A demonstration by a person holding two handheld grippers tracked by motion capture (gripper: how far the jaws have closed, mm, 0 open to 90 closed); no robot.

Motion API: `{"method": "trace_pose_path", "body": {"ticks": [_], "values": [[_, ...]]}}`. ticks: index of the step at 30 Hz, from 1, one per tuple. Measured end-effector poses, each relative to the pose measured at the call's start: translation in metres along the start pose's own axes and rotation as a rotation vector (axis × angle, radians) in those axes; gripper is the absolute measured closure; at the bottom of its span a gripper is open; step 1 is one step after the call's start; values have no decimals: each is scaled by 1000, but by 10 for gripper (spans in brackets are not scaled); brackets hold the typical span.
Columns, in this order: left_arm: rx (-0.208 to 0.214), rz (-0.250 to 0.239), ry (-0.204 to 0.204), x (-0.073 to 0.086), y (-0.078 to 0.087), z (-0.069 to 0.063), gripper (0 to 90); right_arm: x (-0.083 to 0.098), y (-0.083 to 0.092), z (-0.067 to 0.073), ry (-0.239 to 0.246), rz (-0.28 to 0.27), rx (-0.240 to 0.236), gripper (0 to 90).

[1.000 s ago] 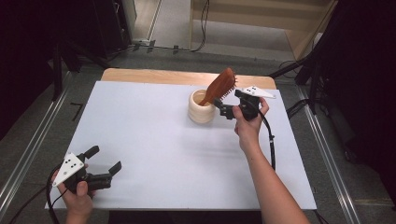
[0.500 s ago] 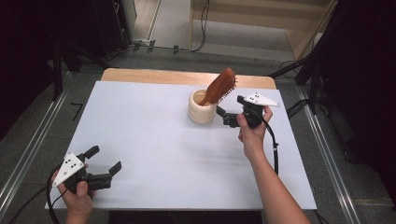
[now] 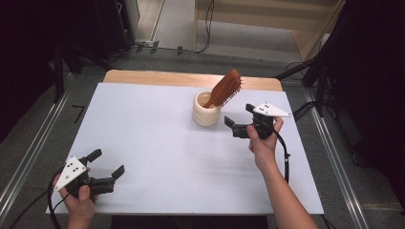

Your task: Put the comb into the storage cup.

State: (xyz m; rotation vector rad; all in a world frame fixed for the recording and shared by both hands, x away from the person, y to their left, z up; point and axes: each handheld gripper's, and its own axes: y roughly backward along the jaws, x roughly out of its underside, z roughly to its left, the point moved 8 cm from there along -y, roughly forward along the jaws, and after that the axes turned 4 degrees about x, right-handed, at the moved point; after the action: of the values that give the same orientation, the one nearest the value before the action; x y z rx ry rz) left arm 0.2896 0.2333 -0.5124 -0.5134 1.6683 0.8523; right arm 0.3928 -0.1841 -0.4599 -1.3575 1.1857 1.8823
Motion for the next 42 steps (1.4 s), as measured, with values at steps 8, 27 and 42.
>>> {"method": "trace_pose_path", "body": {"ticks": [8, 27, 42], "values": [[0, 1, -2, 0, 0, 0, 0, 8, 11, 0, 13, -4, 2, 0], [-1, 7, -7, 1, 0, -1, 0, 25, 35, -3, 33, -1, 13, 0], [-3, 7, -10, 1, -1, -1, 0, 39, 53, -6, 38, -6, 26, 0]]}}
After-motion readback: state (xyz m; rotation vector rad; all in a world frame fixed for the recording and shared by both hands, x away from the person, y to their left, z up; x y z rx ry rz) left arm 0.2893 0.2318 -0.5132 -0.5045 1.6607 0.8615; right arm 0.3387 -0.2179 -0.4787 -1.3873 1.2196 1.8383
